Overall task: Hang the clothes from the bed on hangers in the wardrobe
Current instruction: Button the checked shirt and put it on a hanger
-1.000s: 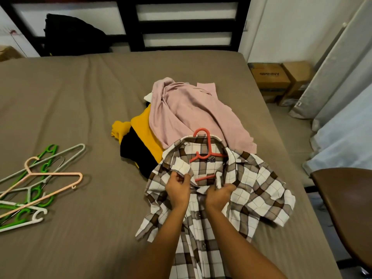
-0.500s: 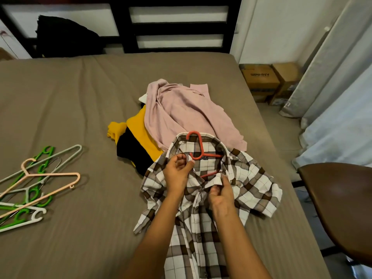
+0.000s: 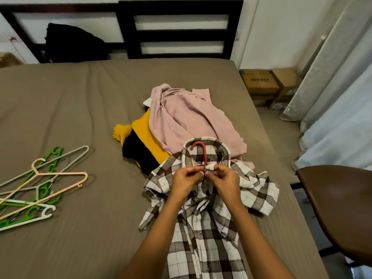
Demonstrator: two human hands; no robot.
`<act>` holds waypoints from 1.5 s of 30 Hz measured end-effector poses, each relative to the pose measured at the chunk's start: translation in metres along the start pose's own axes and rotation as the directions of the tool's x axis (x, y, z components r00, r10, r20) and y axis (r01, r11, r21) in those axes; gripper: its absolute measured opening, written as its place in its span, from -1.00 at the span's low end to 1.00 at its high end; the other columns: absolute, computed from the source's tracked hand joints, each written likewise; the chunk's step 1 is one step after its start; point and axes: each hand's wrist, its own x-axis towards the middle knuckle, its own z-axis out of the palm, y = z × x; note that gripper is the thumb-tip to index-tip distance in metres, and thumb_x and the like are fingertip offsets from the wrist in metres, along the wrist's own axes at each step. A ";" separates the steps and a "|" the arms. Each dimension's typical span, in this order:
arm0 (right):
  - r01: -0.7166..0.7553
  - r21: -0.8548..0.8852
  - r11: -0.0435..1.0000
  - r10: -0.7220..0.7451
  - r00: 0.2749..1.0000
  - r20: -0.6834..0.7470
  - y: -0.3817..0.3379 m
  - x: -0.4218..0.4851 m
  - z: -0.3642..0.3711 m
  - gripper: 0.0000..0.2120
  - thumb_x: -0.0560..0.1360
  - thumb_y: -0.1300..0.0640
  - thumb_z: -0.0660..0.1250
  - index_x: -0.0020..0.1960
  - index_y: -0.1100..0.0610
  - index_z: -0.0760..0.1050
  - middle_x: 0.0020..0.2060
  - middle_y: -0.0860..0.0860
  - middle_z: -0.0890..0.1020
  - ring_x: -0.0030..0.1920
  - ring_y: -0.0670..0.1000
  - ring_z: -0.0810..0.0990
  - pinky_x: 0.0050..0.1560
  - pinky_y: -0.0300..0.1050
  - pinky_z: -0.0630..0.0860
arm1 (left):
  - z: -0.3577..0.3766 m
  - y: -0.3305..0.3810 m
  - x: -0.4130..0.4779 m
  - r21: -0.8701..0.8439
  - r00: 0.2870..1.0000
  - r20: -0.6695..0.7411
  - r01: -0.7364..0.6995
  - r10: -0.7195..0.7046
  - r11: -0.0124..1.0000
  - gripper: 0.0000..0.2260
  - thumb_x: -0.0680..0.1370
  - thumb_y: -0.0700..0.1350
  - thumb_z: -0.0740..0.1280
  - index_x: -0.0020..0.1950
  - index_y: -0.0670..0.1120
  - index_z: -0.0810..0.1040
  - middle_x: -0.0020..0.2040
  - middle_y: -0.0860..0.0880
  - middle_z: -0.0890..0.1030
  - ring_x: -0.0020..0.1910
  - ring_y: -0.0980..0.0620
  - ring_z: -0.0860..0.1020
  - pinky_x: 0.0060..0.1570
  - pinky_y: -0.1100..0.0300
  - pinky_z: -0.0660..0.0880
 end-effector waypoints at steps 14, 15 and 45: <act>-0.037 -0.002 0.999 0.037 0.999 0.002 -0.004 -0.015 0.004 -0.86 0.40 0.30 0.45 -0.16 0.09 0.57 -0.29 -0.02 0.63 -0.23 -0.04 0.63 -0.20 -0.33 0.54 | 0.005 0.030 -0.019 0.520 0.971 -0.145 -0.087 0.188 0.850 -0.88 0.41 -0.23 0.39 -0.06 -0.11 0.62 -0.36 0.09 0.55 -0.39 0.26 0.49 -0.34 0.47 0.43; -0.036 -0.007 0.999 0.036 0.999 -0.014 -0.004 -0.016 0.003 -0.86 0.40 0.31 0.45 -0.17 0.09 0.58 -0.30 -0.04 0.63 -0.24 -0.07 0.61 -0.21 -0.36 0.53 | 0.006 0.032 -0.020 0.500 0.975 -0.145 -0.075 0.169 0.863 -0.88 0.40 -0.24 0.40 -0.09 -0.11 0.61 -0.40 0.11 0.54 -0.42 0.28 0.47 -0.36 0.48 0.41; -0.113 0.212 0.971 0.117 0.993 -0.008 0.008 -0.032 -0.003 -0.86 0.42 0.35 0.38 -0.18 0.15 0.63 -0.27 0.09 0.69 -0.20 0.08 0.67 -0.13 -0.09 0.62 | 0.015 0.030 -0.035 0.475 0.976 -0.159 -0.056 0.149 0.878 -0.66 0.36 -0.30 0.46 -0.06 -0.06 0.35 -0.32 -0.03 0.62 -0.33 0.22 0.54 -0.34 0.53 0.39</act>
